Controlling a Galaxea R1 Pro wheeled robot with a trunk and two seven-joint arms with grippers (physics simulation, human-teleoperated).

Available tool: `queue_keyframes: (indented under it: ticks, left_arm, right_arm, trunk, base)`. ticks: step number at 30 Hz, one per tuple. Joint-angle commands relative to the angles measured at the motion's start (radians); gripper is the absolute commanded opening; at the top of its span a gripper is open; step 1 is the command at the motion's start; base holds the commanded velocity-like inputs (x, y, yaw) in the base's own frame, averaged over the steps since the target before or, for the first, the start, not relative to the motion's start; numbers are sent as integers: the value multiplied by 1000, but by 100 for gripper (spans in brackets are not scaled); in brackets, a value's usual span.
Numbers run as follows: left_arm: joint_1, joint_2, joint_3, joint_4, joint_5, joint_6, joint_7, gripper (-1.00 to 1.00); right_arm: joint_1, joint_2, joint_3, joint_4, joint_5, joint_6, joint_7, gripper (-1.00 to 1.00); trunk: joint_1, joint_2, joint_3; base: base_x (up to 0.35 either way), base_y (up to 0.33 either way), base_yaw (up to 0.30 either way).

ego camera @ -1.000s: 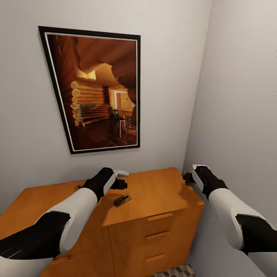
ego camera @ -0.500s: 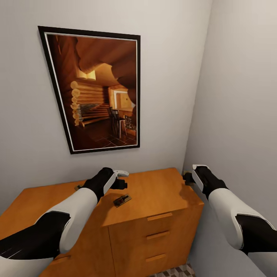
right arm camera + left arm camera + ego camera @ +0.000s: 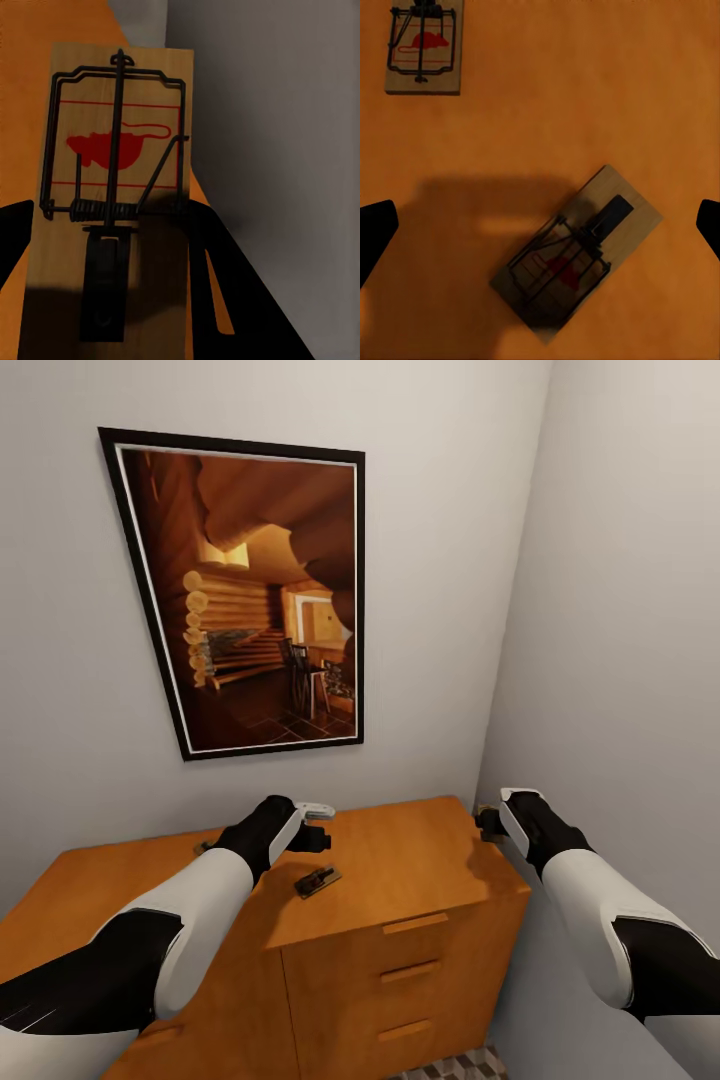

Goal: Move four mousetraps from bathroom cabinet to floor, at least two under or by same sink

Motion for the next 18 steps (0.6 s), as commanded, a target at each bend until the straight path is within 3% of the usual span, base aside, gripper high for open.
queue_keyframes:
  ticks: [1, 9, 18]
  left_arm:
    - [-1, 0, -5, -1, 5, 4, 5, 100]
    - [-1, 0, -5, -1, 5, 3, 4, 100]
    - [0, 0, -4, -1, 7, 3, 4, 100]
  right_arm:
    - [-1, 1, -5, -2, 0, 5, -2, -100]
    - [-1, 0, -5, -2, 0, 5, -1, -100]
    - [-1, 0, -5, -2, 0, 5, -1, -100]
  trunk:
    - [0, -1, -2]
    - [0, -1, -2]
    - [0, -1, -2]
  base:
    - [60, 0, 0]
    - [141, 0, 0]
    - [27, 0, 0]
